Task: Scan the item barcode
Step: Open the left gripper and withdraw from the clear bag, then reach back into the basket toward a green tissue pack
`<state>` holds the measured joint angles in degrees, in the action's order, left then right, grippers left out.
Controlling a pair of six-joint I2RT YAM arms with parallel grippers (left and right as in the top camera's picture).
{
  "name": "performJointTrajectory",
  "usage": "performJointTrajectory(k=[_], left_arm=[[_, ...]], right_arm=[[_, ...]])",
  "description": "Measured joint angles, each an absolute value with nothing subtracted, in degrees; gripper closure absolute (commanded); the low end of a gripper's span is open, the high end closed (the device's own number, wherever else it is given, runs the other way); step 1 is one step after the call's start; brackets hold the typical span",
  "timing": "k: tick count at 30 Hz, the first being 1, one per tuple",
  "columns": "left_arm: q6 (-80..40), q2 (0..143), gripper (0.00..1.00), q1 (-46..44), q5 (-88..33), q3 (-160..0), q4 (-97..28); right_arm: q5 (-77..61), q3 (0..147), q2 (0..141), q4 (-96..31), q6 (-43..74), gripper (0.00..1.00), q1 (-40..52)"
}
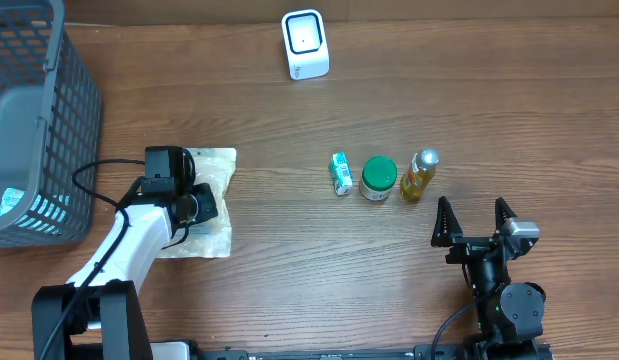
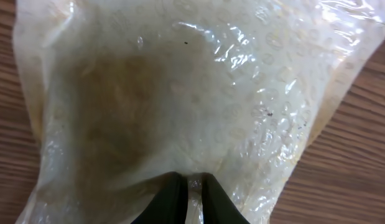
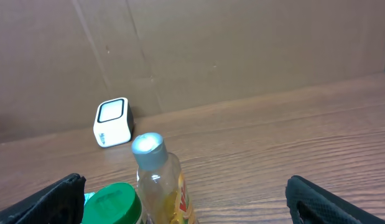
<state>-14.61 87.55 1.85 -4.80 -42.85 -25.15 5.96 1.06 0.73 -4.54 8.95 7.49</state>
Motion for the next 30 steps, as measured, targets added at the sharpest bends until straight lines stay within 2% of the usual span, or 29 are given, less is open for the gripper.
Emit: performJointTrajectory(k=[7,14,16,17,21,24,30], left_arm=[[-14.72,85.03,0.87,1.85,-8.43,-46.41,-35.03],[-15.07,72.4,0.9,1.85,-9.96,-55.37,-41.89],[-15.2,68.45,0.96,1.85,-10.74,-57.87,-41.63],[-15.22,66.48,0.95,1.85,-11.0,-59.07,-41.34],[-15.38,60.18,0.76,1.85,-11.38,-63.37,-39.59],[-17.52,57.63,0.76,1.85,-9.69,-67.11,-38.94],[-21.93,56.9,0.65,1.85,2.81,-78.87,-38.83]], right_arm=[[5.93,1.06,0.73,-4.49,8.95,0.0,7.49],[5.96,1.06,0.73,-4.49,8.97,0.0,7.49],[5.96,1.06,0.73,-4.47,8.97,0.0,7.49],[5.96,1.06,0.73,-4.54,8.93,0.0,7.49],[5.96,1.06,0.73,-4.49,8.95,0.0,7.49],[5.96,1.06,0.73,-4.49,8.95,0.0,7.49],[5.96,1.06,0.73,-4.49,8.95,0.0,7.49]])
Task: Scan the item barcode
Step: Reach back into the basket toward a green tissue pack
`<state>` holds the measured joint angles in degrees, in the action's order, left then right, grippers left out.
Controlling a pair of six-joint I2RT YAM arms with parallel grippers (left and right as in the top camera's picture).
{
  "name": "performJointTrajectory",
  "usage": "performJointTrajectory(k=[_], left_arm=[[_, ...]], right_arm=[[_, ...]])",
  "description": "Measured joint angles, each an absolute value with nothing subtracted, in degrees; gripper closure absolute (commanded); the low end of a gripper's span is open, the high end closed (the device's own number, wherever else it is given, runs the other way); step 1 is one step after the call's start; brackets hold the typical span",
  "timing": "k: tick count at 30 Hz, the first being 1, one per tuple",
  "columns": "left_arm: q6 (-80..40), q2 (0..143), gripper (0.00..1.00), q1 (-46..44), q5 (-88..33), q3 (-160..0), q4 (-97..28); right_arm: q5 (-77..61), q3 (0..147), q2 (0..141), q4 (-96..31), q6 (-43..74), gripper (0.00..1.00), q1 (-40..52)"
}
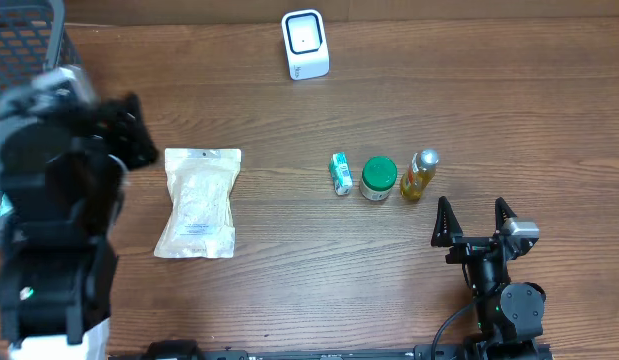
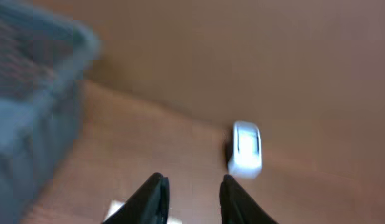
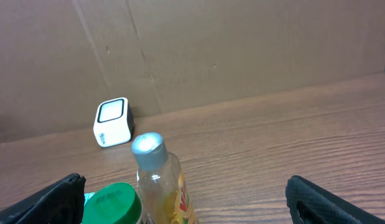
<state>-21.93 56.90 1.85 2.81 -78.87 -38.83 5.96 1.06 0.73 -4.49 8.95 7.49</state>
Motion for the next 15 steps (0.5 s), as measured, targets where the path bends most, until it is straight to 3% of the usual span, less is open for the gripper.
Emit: performJointTrajectory(k=[3,9,15], left_arm=[[-22.85,57.45,0.61,1.85,10.02,-83.88,-39.03],[-23.81,59.33,0.66,2.04,26.39,-86.7,-40.73],[-26.11,65.01,0.66,6.07,33.3,-86.7,-47.81]], right_arm=[[5.96,1.06,0.73,-4.51,8.97,0.0,7.49],[5.98,1.06,0.73,-4.51,8.99,0.0,7.49],[5.96,1.06,0.73,-4.49,8.97,0.0,7.49]])
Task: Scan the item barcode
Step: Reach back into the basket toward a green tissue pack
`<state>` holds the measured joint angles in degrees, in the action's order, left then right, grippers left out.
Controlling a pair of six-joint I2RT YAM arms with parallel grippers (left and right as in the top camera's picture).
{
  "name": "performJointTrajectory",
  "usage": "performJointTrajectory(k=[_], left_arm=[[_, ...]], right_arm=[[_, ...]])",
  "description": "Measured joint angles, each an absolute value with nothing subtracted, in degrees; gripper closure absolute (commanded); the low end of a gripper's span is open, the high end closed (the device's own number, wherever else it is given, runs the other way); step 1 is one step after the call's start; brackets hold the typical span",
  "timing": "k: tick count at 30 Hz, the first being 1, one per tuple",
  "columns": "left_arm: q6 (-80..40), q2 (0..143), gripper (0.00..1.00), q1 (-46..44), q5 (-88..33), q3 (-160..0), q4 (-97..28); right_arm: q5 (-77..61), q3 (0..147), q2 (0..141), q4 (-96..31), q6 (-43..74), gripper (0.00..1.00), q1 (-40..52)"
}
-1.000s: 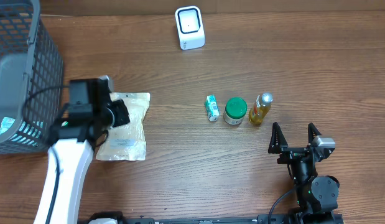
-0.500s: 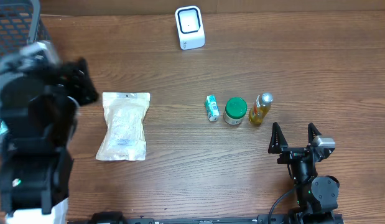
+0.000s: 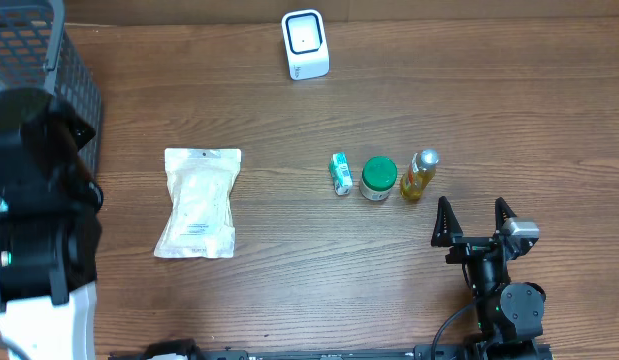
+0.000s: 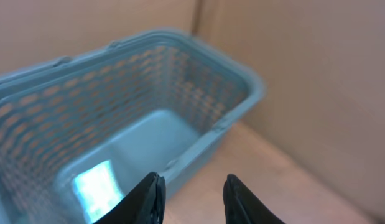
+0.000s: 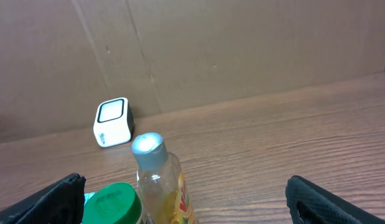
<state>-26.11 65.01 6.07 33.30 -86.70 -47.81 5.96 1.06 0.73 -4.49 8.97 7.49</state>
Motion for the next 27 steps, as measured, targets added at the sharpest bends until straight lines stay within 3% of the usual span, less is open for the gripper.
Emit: performJointTrajectory(k=[6,13,16,21,27], left_arm=[[-28.05,70.85,0.63,15.59,28.77,-86.7,-49.01],[-28.69,80.14,0.64,32.18,12.12,-86.7,-48.95],[-28.86,84.82,0.58,37.08,7.99,-86.7,-49.84],[-29.23,90.61,0.5,39.9,6.0,-86.7,-50.22],[-29.28,96.62,0.51,40.01,8.19,-86.7,-50.76]], right_arm=[[5.96,1.06,0.73,-4.47,8.97,0.0,7.49],[5.98,1.06,0.73,-4.51,8.95,0.0,7.49],[5.96,1.06,0.73,-4.51,8.95,0.0,7.49],[5.98,1.06,0.73,-4.47,8.95,0.0,7.49],[5.93,1.06,0.73,-4.49,8.97,0.0,7.49]])
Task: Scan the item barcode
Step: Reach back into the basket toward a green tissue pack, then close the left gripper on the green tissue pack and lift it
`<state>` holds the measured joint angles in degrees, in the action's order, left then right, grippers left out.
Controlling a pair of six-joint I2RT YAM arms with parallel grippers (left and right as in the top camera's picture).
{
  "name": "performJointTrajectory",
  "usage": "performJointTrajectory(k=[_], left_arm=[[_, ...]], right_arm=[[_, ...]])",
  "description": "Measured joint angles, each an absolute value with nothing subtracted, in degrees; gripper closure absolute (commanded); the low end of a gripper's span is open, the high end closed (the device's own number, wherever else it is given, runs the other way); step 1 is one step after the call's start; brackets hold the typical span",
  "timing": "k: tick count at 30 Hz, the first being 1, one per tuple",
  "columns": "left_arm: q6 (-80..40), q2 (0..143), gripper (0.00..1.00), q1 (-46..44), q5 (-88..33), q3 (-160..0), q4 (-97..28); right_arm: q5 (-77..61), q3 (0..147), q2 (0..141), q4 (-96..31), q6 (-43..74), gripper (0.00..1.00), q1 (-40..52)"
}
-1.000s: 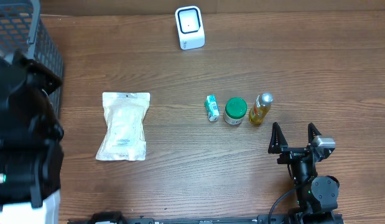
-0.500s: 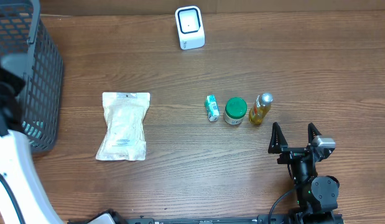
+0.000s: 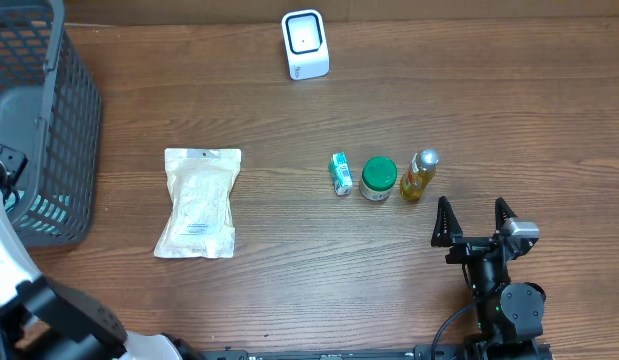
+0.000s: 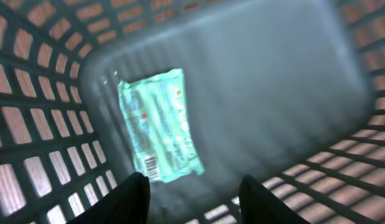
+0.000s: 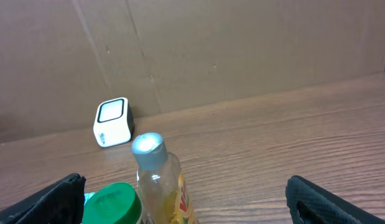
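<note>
A teal packet with a barcode at its lower end lies on the floor of the grey mesh basket. My left gripper is open above it, looking down into the basket, with nothing between its fingers. The white scanner stands at the far edge of the table. A clear bubble pouch lies flat to the right of the basket. My right gripper rests open near the front edge, just behind a yellow bottle.
A small green box, a green-lidded jar and the yellow bottle stand in a row at mid-table. The basket's mesh walls close in around my left gripper. Brown cardboard walls back the table.
My left gripper faced the basket from outside and above; now it looks straight down inside it at the teal packet, with its fingers spread wider. The right arm has not moved.
My left gripper was shut on the edge of the bubble pouch on the table. Then it had let go and was raised, facing the scanner, with the pouch left flat. After that it faced the basket, and now it is over the packet inside.
</note>
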<state>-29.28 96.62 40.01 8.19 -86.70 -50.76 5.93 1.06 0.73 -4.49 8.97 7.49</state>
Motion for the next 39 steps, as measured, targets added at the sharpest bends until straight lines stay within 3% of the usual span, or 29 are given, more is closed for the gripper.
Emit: performJointTrajectory(k=[13,39], left_arm=[[-29.69,108.51,0.68,40.01,9.52,-86.7,-50.68],[-29.93,114.04,0.55,40.01,9.67,-86.7,-47.92]], right_arm=[[5.96,1.06,0.73,-4.54,8.97,0.0,7.49],[5.96,1.06,0.73,-4.51,8.95,0.0,7.49]])
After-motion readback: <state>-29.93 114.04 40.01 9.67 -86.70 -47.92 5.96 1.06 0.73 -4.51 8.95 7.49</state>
